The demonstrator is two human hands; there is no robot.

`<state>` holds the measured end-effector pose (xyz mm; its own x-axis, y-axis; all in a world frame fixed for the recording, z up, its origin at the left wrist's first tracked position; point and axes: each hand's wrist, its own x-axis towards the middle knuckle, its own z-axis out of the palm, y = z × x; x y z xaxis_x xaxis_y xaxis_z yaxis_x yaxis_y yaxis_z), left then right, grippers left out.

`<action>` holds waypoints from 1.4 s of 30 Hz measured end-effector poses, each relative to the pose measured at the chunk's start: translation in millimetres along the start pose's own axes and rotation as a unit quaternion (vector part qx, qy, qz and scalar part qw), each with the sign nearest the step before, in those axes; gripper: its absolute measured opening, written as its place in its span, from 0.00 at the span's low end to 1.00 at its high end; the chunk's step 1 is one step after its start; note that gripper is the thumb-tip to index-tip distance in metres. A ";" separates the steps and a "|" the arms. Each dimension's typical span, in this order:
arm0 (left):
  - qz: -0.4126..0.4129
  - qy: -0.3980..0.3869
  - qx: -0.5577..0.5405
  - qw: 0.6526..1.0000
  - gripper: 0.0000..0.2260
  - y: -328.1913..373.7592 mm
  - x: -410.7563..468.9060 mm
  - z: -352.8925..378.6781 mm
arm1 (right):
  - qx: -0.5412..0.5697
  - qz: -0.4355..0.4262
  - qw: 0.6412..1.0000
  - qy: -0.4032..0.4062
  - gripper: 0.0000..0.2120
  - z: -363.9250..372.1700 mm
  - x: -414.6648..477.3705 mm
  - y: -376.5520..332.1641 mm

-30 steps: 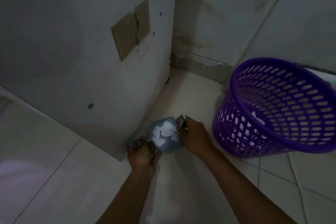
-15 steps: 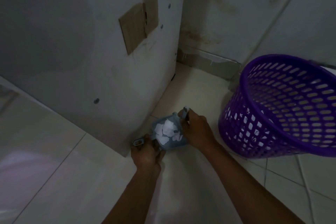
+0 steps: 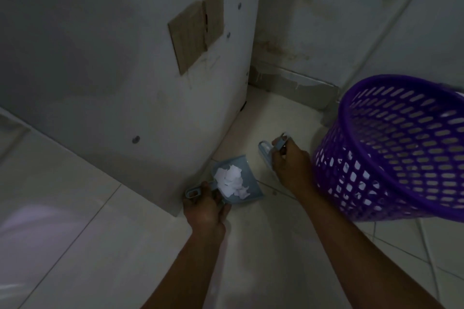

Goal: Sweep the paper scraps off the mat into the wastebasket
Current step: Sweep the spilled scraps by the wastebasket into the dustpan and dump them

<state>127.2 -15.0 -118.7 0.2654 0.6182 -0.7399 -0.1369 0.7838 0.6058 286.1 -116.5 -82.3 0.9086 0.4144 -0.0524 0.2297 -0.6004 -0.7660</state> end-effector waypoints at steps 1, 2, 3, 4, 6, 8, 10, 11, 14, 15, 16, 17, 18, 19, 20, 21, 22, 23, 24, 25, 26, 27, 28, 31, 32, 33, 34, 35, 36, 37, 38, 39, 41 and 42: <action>0.001 0.001 -0.002 1.000 0.03 0.0 0.6 1.1 | 0.001 -0.005 1.000 -0.002 0.10 0.6 -2.4 -0.8; 0.002 0.001 -0.003 1.000 0.04 0.4 0.6 2.3 | 0.012 -0.013 1.000 -0.011 0.09 0.3 -6.3 -3.7; 0.003 -0.002 -0.004 1.000 0.04 0.6 1.0 3.1 | 0.021 -0.022 0.999 -0.033 0.08 -0.7 -11.3 -7.0; 0.003 -0.007 -0.005 1.000 0.05 0.9 1.3 3.8 | 0.024 -0.038 0.997 -0.066 0.07 -1.4 -17.7 -9.3; 0.003 -0.014 -0.006 1.000 0.06 1.9 3.5 2.8 | 0.004 -0.069 0.989 -0.132 0.08 -2.8 -30.7 -11.7; 0.002 -0.011 0.001 1.000 0.06 2.5 5.9 -0.5 | 0.036 -0.052 0.985 -0.159 0.11 -6.8 -34.1 -9.5; 0.004 -0.007 0.000 1.000 0.05 2.0 7.4 -2.5 | 0.113 0.003 0.985 -0.127 0.09 -12.3 -25.4 -4.2; 0.003 -0.003 -0.001 1.000 0.06 1.5 7.7 -2.9 | 0.143 0.032 0.984 -0.104 0.08 -15.2 -18.8 -1.1; -0.001 0.003 -0.006 1.000 0.07 -2.9 7.7 -3.2 | 0.223 0.127 0.965 -0.064 0.09 -16.2 -6.0 6.1; -0.008 -0.001 -0.005 1.000 0.09 -3.9 7.0 -3.4 | 0.268 0.161 0.948 -0.055 0.09 -15.2 -5.3 6.5; -0.016 -0.007 -0.005 1.000 0.12 -4.4 5.3 -3.2 | 0.298 0.181 0.936 -0.039 0.09 -14.2 -5.4 5.7; -0.018 -0.010 -0.007 1.000 0.13 -4.5 4.2 -2.8 | 0.309 0.175 0.935 -0.009 0.09 -14.9 -6.4 3.3; -0.016 -0.011 -0.009 1.000 0.14 -4.3 3.4 -2.8 | 0.295 0.148 0.944 0.026 0.09 -15.1 -5.5 3.3; -0.012 -0.010 -0.009 1.000 0.14 -3.9 2.6 -2.6 | 0.274 0.111 0.954 0.056 0.09 -14.9 -4.1 3.3; -0.008 -0.011 -0.010 1.000 0.13 -2.9 1.9 -2.6 | 0.242 0.071 0.965 0.078 0.08 -14.0 -1.7 2.8; -0.005 -0.010 -0.009 1.000 0.12 -2.4 2.7 -3.3 | 0.201 0.035 0.975 0.087 0.08 -13.6 0.6 1.1; -0.003 -0.009 -0.008 1.000 0.11 -1.8 3.4 -4.4 | 0.150 0.000 0.985 0.087 0.08 -11.8 3.6 0.5; -0.001 -0.006 -0.008 1.000 0.12 -1.1 3.9 -6.1 | 0.099 -0.027 0.992 0.075 0.09 -9.0 7.3 0.7; 0.000 -0.003 -0.008 1.000 0.13 -0.3 3.8 -8.0 | 0.052 -0.043 0.996 0.053 0.10 -6.6 10.2 -0.9; 0.003 0.000 -0.008 1.000 0.14 0.3 4.0 -10.0 | 0.012 -0.052 0.998 0.024 0.11 -4.8 11.8 -3.9; 0.005 0.003 -0.004 1.000 0.14 0.9 4.2 -12.0 | -0.018 -0.056 0.998 -0.009 0.12 -3.3 12.3 -5.2; 0.007 0.005 0.000 1.000 0.14 1.8 4.1 -13.6 | -0.033 -0.057 0.997 -0.039 0.12 -2.3 10.2 -7.2; 0.008 0.005 0.003 1.000 0.14 2.4 3.4 -14.8 | -0.030 -0.056 0.996 -0.063 0.10 -0.8 6.5 -6.8; 0.002 0.008 0.009 1.000 0.14 1.3 3.8 -12.3 | 0.018 -0.061 0.993 -0.095 0.08 6.1 -14.3 -5.1; 0.000 0.010 0.009 1.000 0.14 1.1 3.6 -11.2 | 0.029 -0.062 0.993 -0.098 0.08 10.1 -21.5 -4.7; -0.004 0.011 0.010 1.000 0.14 0.8 4.0 -10.7 | 0.039 -0.062 0.993 -0.098 0.08 13.1 -27.2 -4.9; -0.008 0.012 0.010 1.000 0.14 0.5 3.9 -10.7 | 0.048 -0.062 0.993 -0.094 0.07 14.9 -31.0 -5.4; -0.012 0.012 0.013 1.000 0.13 0.7 3.5 -11.3 | 0.059 -0.060 0.992 -0.090 0.07 15.5 -34.0 -6.7; -0.015 0.011 0.019 1.000 0.13 1.6 2.4 -12.5 | 0.071 -0.058 0.992 -0.087 0.07 14.9 -36.1 -7.2; -0.015 0.006 0.025 1.000 0.14 3.3 0.2 -13.7 | 0.083 -0.056 0.991 -0.084 0.07 13.1 -38.7 -8.5; -0.014 0.000 0.031 0.999 0.14 5.7 -2.5 -15.1 | 0.091 -0.055 0.991 -0.079 0.07 10.9 -41.0 -9.0; -0.012 -0.005 0.033 0.999 0.14 8.5 -5.6 -17.4 | 0.098 -0.056 0.991 -0.072 0.07 7.9 -43.2 -9.4; -0.010 -0.010 0.030 0.999 0.14 15.0 -15.7 -24.3 | 0.121 -0.055 0.990 -0.046 0.07 0.8 -44.3 -9.1; -0.007 -0.011 0.030 0.999 0.13 18.0 -22.1 -29.1 | 0.135 -0.052 0.989 -0.033 0.07 -3.3 -43.4 -8.6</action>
<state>91.1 -12.8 -99.9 0.2875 0.6048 -0.7427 -0.0758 0.7874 0.6118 245.8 -131.6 -71.3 0.8582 0.5133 -0.0002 0.2105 -0.3524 -0.9119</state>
